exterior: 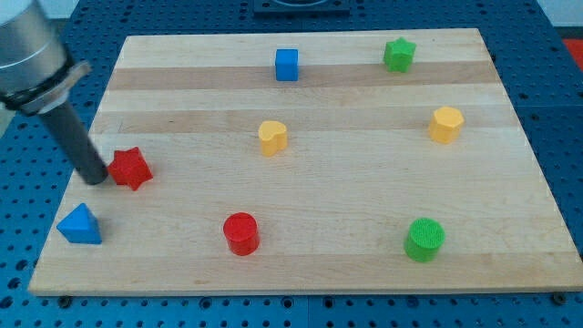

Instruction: Push the blue triangle closer or yellow heart

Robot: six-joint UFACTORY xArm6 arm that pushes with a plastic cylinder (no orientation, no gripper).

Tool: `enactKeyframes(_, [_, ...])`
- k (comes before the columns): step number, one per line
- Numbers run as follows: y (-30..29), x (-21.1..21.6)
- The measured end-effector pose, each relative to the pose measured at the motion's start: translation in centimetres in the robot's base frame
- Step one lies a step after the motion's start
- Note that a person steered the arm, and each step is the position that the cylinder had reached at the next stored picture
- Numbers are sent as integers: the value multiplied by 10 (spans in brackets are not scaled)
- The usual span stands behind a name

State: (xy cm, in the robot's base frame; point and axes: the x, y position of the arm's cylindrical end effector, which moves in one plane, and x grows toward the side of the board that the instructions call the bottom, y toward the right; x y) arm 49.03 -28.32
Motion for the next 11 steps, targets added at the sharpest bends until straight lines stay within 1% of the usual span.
enactKeyframes(1, [-21, 13])
enactKeyframes(2, [-19, 31])
enactKeyframes(3, [-14, 60])
enactKeyframes(4, [18, 69])
enactKeyframes(5, [99, 67])
enactKeyframes(6, [134, 65])
enactKeyframes(7, [98, 97])
enactKeyframes(8, [150, 107])
enactKeyframes(9, [191, 94])
enactKeyframes(11, [165, 68])
